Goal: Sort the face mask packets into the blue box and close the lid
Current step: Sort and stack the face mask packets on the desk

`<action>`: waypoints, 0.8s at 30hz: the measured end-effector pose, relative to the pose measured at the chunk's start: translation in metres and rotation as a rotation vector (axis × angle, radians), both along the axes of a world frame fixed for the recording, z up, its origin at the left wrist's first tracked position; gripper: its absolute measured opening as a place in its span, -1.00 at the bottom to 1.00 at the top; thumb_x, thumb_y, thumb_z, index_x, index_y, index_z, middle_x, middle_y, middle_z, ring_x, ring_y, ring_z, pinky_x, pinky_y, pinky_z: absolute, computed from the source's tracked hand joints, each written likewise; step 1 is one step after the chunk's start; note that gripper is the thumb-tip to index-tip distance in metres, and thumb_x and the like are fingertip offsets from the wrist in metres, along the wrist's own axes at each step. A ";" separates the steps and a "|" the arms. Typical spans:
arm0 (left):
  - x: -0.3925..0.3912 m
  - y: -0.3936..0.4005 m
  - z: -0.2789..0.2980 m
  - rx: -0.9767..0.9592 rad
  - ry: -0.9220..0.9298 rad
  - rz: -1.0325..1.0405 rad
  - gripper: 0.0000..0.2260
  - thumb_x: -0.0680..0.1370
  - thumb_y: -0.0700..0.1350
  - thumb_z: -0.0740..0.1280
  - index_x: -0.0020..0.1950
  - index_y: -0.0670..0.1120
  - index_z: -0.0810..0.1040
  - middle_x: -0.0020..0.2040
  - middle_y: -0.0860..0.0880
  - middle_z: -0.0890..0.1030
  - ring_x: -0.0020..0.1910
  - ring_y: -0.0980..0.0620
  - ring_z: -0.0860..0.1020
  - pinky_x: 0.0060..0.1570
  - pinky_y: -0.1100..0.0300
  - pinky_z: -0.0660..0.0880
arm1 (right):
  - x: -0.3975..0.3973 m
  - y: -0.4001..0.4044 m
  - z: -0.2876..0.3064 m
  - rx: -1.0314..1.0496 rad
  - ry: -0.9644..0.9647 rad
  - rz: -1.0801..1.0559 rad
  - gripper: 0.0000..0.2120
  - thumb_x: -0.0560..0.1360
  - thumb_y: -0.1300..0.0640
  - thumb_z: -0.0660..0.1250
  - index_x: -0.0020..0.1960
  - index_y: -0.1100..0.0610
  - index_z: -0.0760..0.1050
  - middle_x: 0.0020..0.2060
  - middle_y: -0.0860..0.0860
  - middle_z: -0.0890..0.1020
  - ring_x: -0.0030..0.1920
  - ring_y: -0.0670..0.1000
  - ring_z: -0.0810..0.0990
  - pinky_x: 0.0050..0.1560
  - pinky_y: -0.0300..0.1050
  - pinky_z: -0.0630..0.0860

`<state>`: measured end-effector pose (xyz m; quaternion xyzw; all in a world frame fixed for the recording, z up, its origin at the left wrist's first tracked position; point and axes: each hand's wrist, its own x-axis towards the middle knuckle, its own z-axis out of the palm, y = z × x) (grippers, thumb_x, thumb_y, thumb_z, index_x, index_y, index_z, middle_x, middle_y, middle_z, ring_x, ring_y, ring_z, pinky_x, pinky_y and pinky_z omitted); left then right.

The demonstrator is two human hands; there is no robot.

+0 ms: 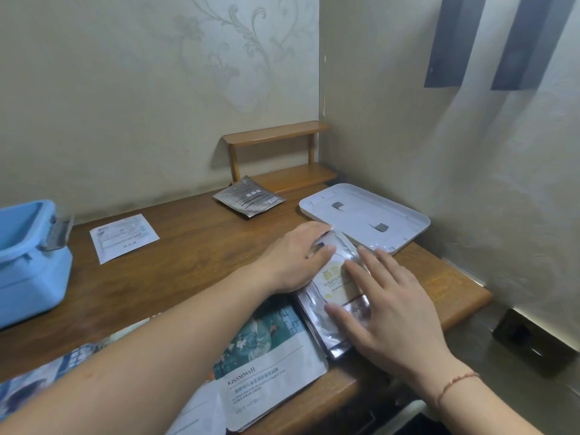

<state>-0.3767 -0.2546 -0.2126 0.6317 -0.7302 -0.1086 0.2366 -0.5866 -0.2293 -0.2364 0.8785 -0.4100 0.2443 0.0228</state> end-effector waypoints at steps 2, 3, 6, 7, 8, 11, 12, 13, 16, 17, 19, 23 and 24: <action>0.014 0.008 0.007 -0.014 -0.072 -0.136 -0.30 0.52 0.39 0.03 0.57 0.06 0.18 0.60 0.09 0.10 0.56 0.15 0.08 0.54 0.02 0.08 | -0.014 0.000 -0.003 -0.053 0.057 0.148 -0.25 0.48 -0.49 0.01 0.48 -0.05 0.32 0.54 0.00 0.21 0.56 0.09 0.10 0.45 0.19 0.23; 0.024 0.012 0.015 -0.019 -0.165 -0.222 -0.26 0.50 0.43 0.04 0.59 0.10 0.10 0.62 0.10 0.02 0.57 0.18 0.00 0.55 0.06 0.01 | -0.022 -0.002 -0.005 -0.068 0.074 0.222 -0.23 0.46 -0.50 0.04 0.50 -0.06 0.29 0.56 -0.01 0.15 0.57 0.09 0.05 0.46 0.18 0.19; 0.052 0.023 0.046 0.128 -0.401 -0.337 -0.10 0.37 0.44 0.31 0.56 0.27 -0.11 0.60 0.17 -0.21 0.56 0.21 -0.15 0.51 0.21 -0.11 | -0.047 -0.013 -0.010 -0.015 -0.012 0.298 -0.23 0.41 -0.51 0.17 0.46 -0.08 0.34 0.55 0.02 0.19 0.51 0.09 0.24 0.37 0.06 0.30; 0.057 0.025 0.052 0.219 -0.441 -0.316 -0.04 0.34 0.38 0.42 0.55 0.34 -0.14 0.59 0.21 -0.25 0.55 0.23 -0.16 0.48 0.24 -0.11 | -0.052 -0.017 -0.011 0.019 -0.040 0.290 -0.24 0.39 -0.51 0.18 0.45 -0.10 0.36 0.54 0.03 0.22 0.44 0.08 0.36 0.30 0.00 0.36; 0.059 0.027 0.055 0.283 -0.471 -0.289 0.00 0.31 0.35 0.48 0.53 0.38 -0.15 0.58 0.24 -0.25 0.55 0.23 -0.14 0.48 0.23 -0.07 | -0.054 -0.021 -0.013 0.036 -0.051 0.280 -0.25 0.37 -0.51 0.17 0.42 -0.11 0.39 0.52 0.04 0.26 0.36 0.08 0.46 0.22 -0.06 0.40; 0.051 0.026 0.050 0.293 -0.474 -0.251 -0.02 0.32 0.28 0.53 0.54 0.35 -0.05 0.60 0.23 0.00 0.54 0.20 0.06 0.49 0.20 0.04 | -0.050 -0.029 -0.021 0.048 -0.108 0.290 -0.33 0.38 -0.51 0.12 0.38 -0.21 0.38 0.40 -0.02 0.43 0.15 0.11 0.62 0.04 -0.05 0.56; 0.047 0.026 0.048 0.275 -0.458 -0.257 -0.06 0.35 0.23 0.53 0.55 0.32 0.00 0.58 0.24 0.10 0.52 0.21 0.13 0.45 0.25 0.08 | -0.048 -0.031 -0.022 0.050 -0.130 0.301 -0.36 0.39 -0.51 0.12 0.37 -0.24 0.34 0.37 -0.04 0.47 0.12 0.10 0.64 -0.02 -0.01 0.61; 0.045 0.025 0.046 0.261 -0.440 -0.261 -0.10 0.37 0.18 0.53 0.56 0.30 0.05 0.55 0.25 0.17 0.48 0.21 0.20 0.40 0.29 0.13 | -0.048 -0.032 -0.023 0.050 -0.148 0.307 -0.38 0.39 -0.51 0.12 0.36 -0.26 0.31 0.36 -0.04 0.49 0.10 0.09 0.65 -0.06 0.01 0.63; 0.044 0.022 0.043 0.231 -0.397 -0.235 -0.17 0.41 0.08 0.52 0.53 0.32 0.10 0.47 0.26 0.32 0.15 0.35 0.37 0.10 0.42 0.30 | -0.048 -0.034 -0.025 0.133 -0.217 0.319 -0.37 0.35 -0.52 0.18 0.34 -0.29 0.36 0.37 -0.09 0.49 0.14 0.05 0.64 -0.03 0.06 0.64; 0.045 0.021 0.042 0.228 -0.393 -0.223 -0.19 0.41 0.06 0.52 0.52 0.33 0.12 0.42 0.24 0.38 0.06 0.34 0.40 -0.01 0.40 0.34 | -0.048 -0.035 -0.026 0.170 -0.255 0.324 -0.39 0.33 -0.51 0.22 0.32 -0.33 0.38 0.38 -0.12 0.48 0.16 0.03 0.63 -0.01 0.08 0.64; 0.046 0.021 0.039 0.218 -0.374 -0.206 -0.20 0.42 0.02 0.51 0.51 0.34 0.14 0.33 0.19 0.46 0.02 0.27 0.43 -0.05 0.32 0.41 | -0.047 -0.037 -0.028 0.204 -0.309 0.330 -0.44 0.31 -0.50 0.26 0.28 -0.39 0.42 0.41 -0.17 0.43 0.23 -0.05 0.58 0.08 0.07 0.62; 0.046 0.026 0.043 0.265 -0.340 -0.137 -0.09 0.40 0.05 0.54 0.50 0.42 -0.02 0.35 0.13 0.44 0.02 0.17 0.43 -0.07 0.31 0.36 | -0.050 -0.034 -0.022 0.237 -0.329 0.404 -0.35 0.28 -0.42 0.38 0.32 -0.27 0.44 0.53 -0.29 0.13 0.43 -0.32 0.25 0.28 -0.26 0.34; 0.044 0.026 0.044 0.282 -0.329 -0.122 -0.05 0.39 0.06 0.55 0.50 0.42 -0.06 0.34 0.10 0.44 0.00 0.17 0.44 -0.08 0.31 0.36 | -0.051 -0.033 -0.019 0.241 -0.325 0.418 -0.35 0.27 -0.40 0.41 0.33 -0.28 0.43 0.54 -0.26 0.10 0.45 -0.28 0.25 0.29 -0.22 0.33</action>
